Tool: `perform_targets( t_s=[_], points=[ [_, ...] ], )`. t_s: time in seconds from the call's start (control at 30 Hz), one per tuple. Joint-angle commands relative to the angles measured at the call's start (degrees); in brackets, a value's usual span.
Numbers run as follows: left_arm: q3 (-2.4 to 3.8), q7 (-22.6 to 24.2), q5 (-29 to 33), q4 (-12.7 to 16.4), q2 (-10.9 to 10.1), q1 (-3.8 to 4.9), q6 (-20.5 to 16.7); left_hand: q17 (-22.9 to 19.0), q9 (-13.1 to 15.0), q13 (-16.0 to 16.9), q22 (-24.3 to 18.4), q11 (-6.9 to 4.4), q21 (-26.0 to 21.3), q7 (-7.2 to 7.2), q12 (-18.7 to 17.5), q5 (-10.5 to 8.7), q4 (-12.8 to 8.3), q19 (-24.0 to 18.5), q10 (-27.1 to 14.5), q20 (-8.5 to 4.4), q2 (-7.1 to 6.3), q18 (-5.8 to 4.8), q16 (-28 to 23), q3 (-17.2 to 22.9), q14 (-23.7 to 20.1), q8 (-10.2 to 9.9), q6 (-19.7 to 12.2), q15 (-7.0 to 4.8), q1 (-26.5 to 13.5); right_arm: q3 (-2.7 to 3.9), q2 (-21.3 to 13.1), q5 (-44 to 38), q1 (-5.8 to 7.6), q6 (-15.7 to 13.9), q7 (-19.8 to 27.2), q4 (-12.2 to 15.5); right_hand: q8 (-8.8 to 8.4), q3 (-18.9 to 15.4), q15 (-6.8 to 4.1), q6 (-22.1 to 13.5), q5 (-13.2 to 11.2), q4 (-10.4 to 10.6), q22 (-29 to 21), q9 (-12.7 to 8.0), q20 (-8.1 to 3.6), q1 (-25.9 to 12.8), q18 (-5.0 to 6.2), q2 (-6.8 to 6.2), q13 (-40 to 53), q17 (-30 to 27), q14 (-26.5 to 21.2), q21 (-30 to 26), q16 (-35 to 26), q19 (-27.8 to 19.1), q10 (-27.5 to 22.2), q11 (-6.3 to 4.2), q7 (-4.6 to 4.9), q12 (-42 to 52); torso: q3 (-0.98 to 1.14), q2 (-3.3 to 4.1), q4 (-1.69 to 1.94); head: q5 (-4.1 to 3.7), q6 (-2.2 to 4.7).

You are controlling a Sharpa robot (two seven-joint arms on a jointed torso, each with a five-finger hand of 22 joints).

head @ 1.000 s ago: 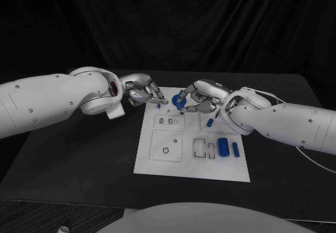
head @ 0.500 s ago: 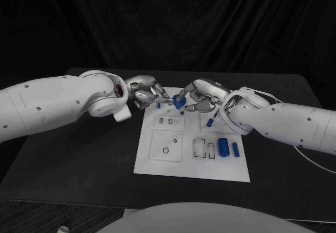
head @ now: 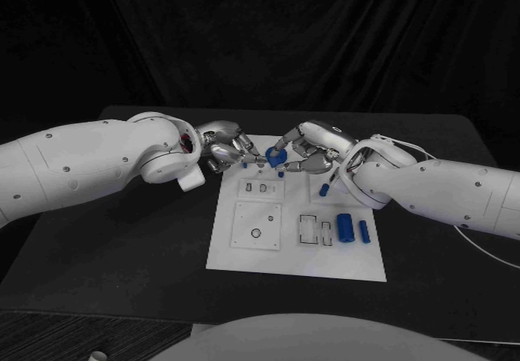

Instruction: Assemble the parts on the task board

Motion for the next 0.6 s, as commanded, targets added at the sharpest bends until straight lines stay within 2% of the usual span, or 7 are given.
perform_targets(
  t_s=[0.03, 0.4, 0.6],
  points=[
    [0.06, -1.59, 0.8, -0.4, 0.51, -0.15, -0.97, 15.1, -0.1, 15.03, 13.07, -0.38, -0.49, 0.12, 0.15, -0.63, 0.06, 2.11, 5.98, 0.05, -0.17, 1.0, 0.15, -0.58, 6.05, 0.3, -0.24, 0.07, 0.06, 0.04, 0.08, 0.17, 0.07, -1.3, 0.94, 0.18, 0.15, -0.34, 0.42, -0.2, 0.3, -0.14, 14.04, 0.05, 0.3, -0.4, 0.33, 0.28, 15.06, 15.02, 6.14, -0.31, 0.1, 4.35, 6.17, 0.36, 0.06, 0.08, -0.06, 0.06, 0.05, 0.03, 0.01],
    [0.07, 1.45, 0.75, -1.13, 1.4, -0.35, -1.92, 15.1, -0.32, 15.03, 13.09, -0.28, -0.56, 0.24, 0.15, -1.84, 0.2, 2.09, 5.98, 0.05, 0.07, 1.01, 0.15, -1.01, 6.05, 0.5, -0.81, 0.13, 0.21, 0.04, 0.48, 0.17, 0.07, -0.43, 0.9, 0.12, 0.22, -0.31, 0.46, -0.14, 0.42, -0.24, 14.04, 0.13, 0.36, -0.3, 0.33, 0.38, 15.06, 14.95, 6.11, -0.3, 0.06, 4.35, 6.17, 0.4, 0.1, 0.08, -0.1, 0.02, 0.19, -0.25, 0.01],
    [0.07, 2.44, 0.75, -1.33, 1.58, -0.38, -1.61, 15.1, -0.31, 15.03, 13.08, -0.29, -0.6, 0.2, 0.15, -2.08, 0.28, 2.06, 5.98, 0.05, 0.02, 1.02, 0.15, -1.21, 6.05, 0.69, -0.67, 0.13, 0.15, 0.04, 0.53, 0.17, 0.07, -0.31, 0.81, 0.02, 0.25, -0.31, 0.47, -0.12, 0.44, -0.27, 14.03, 0.15, 0.37, -0.27, 0.34, 0.41, 15.06, 14.97, 6.12, -0.32, 0.07, 4.34, 6.17, 0.41, 0.12, 0.08, -0.12, 0.05, 0.11, -0.28, 0.01]
  ],
)
